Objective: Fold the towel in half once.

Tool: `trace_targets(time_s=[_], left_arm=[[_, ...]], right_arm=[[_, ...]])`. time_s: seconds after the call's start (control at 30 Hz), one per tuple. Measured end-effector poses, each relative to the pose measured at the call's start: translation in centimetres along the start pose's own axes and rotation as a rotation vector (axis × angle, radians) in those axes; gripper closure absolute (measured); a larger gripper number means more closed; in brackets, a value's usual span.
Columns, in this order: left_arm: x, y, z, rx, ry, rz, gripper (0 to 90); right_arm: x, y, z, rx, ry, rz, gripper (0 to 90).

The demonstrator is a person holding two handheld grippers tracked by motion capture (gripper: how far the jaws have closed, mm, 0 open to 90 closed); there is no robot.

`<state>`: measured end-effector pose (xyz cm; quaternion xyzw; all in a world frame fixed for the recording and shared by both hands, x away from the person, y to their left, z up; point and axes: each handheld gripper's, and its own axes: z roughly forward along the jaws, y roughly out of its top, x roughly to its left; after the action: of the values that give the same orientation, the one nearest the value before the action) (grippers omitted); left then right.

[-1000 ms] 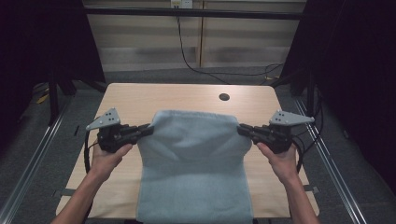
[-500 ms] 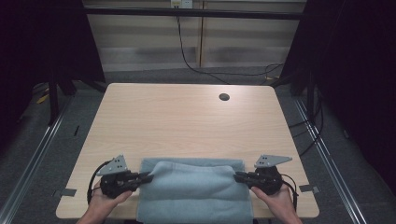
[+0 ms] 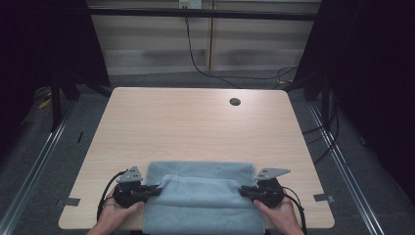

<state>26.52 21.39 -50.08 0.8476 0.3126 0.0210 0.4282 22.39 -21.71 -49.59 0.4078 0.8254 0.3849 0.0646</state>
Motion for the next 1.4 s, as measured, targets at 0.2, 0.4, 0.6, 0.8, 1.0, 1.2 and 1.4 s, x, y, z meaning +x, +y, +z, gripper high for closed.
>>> trace_targets(time_s=[0.2,0.4,0.6,0.8,1.0,1.2,1.4], left_arm=[[2.5,1.5,1.3,-0.007,-0.005,-0.001,83.1],[5.3,3.8,2.9,-0.004,0.064,-0.014,83.5],[8.5,6.0,4.3,0.0,0.116,-0.039,83.9],[10.9,8.0,5.6,0.001,0.194,-0.056,84.0],[12.5,8.8,6.4,-0.027,0.229,-0.1,84.0],[13.4,9.3,6.9,-0.049,0.255,-0.129,84.0],[13.7,9.4,7.0,-0.052,0.246,-0.134,84.0]], right_arm=[[-2.1,1.7,1.3,-0.001,-0.013,0.003,84.4],[-4.6,4.7,3.4,0.012,-0.074,0.008,84.4],[-6.8,7.0,5.2,0.008,-0.084,0.035,84.5],[-8.7,10.0,7.2,0.044,-0.109,0.04,84.4],[-10.5,11.4,8.6,0.011,-0.12,0.075,84.5],[-11.6,12.5,9.4,0.0,-0.134,0.102,84.5],[-12.1,12.8,9.9,-0.022,-0.153,0.124,84.5]])
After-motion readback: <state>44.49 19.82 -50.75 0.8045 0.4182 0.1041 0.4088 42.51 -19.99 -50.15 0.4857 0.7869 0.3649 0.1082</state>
